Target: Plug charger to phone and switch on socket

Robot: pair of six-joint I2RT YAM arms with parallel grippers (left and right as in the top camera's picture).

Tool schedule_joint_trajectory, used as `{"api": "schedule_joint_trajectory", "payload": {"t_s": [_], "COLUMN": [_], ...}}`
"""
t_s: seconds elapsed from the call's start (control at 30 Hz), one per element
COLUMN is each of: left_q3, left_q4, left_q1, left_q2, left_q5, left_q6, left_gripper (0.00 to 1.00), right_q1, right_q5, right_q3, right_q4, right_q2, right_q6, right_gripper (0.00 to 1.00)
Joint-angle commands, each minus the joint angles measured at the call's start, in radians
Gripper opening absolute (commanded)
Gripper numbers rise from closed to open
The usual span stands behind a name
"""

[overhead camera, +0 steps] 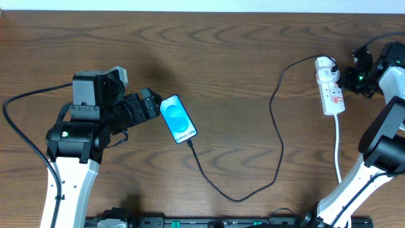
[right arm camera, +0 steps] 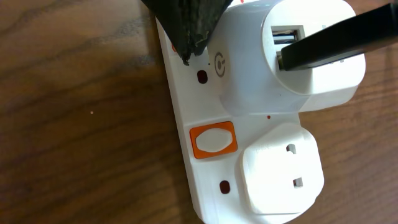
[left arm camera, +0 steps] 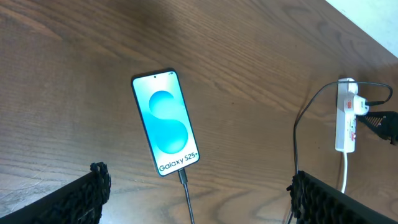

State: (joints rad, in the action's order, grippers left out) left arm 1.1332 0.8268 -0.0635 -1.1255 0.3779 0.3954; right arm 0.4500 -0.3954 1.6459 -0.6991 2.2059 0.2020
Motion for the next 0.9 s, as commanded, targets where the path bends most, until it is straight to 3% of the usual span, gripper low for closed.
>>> {"api": "schedule_joint_trajectory", "payload": {"t_s": [0.0,0.87], "left_q3": [0.018,0.018], "left_q4": [-0.001,-0.001], "left_q1": [0.001,0.001], "left_q2": [0.007,0.007], "left_q5": [-0.009,-0.009], "left_q6": [-0.002,-0.002], "left_gripper": [0.94,0.94], "right_q1": [-0.13,-0.153], "right_q5": [-0.322,-0.356], "right_q3": [-0.04,-0.04], "right_q4": [-0.029,-0.053], "right_q2": [0.046,0.046], "right_q6": [-0.019,-0.029], "right_gripper": [0.01,0.01]}}
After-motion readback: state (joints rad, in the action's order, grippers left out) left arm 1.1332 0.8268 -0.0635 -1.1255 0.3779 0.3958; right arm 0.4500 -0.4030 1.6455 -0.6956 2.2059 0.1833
